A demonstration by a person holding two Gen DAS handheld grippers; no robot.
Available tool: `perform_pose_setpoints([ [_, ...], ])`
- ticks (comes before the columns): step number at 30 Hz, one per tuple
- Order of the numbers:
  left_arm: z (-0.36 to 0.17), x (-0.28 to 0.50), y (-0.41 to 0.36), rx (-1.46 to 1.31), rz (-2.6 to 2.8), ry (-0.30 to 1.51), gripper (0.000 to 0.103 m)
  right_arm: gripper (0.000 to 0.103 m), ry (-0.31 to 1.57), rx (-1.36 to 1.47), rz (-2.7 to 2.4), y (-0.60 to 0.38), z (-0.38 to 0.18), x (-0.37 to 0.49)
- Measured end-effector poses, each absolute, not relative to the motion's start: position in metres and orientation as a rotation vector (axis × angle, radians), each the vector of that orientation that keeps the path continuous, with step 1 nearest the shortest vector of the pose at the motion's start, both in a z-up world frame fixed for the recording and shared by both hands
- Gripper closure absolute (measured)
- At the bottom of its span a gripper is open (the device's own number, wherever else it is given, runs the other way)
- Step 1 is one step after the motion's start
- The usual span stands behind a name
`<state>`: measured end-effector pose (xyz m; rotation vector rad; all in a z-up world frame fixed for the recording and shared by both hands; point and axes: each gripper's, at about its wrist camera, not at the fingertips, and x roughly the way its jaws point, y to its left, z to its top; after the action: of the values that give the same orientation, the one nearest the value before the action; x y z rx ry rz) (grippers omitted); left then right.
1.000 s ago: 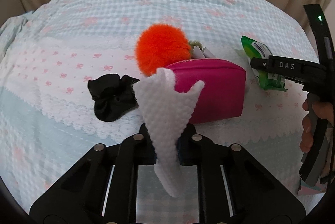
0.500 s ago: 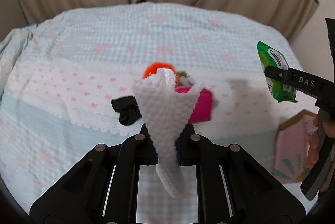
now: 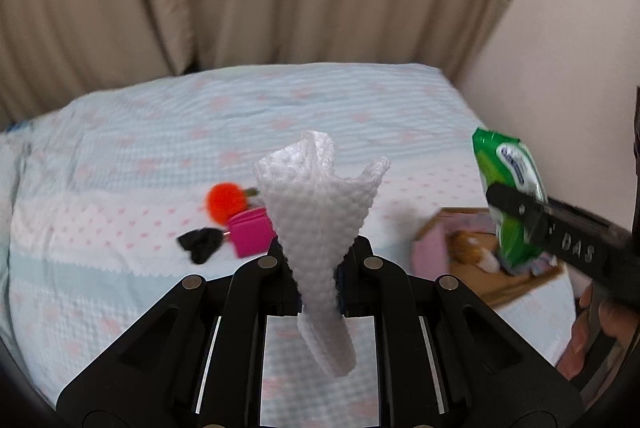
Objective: Organize soft objects
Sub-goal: 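Carry the white cloth and green wipe pack into the box and release both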
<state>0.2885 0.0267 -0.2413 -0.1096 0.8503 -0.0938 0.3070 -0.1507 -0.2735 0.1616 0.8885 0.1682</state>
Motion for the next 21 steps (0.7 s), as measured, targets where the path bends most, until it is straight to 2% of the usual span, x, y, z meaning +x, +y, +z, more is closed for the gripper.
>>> perform_pose_setpoints([
  [4, -0.223, 0.289, -0.018, -0.080, -0.177, 0.860, 0.093, 0.064, 0.887, 0.198, 0.105, -0.188, -0.257, 0.283],
  [11, -0.222, 0.292, -0.093, -0.099, -0.251, 0.943, 0.093, 0.064, 0.915, 0.238, 0.016, -0.268, -0.246, 0.262],
  [21, -0.269, 0.310, -0.191, -0.106, -0.265, 1.072, 0.093, 0.064, 1.057, 0.245, 0.027, -0.346, -0.288, 0.273],
])
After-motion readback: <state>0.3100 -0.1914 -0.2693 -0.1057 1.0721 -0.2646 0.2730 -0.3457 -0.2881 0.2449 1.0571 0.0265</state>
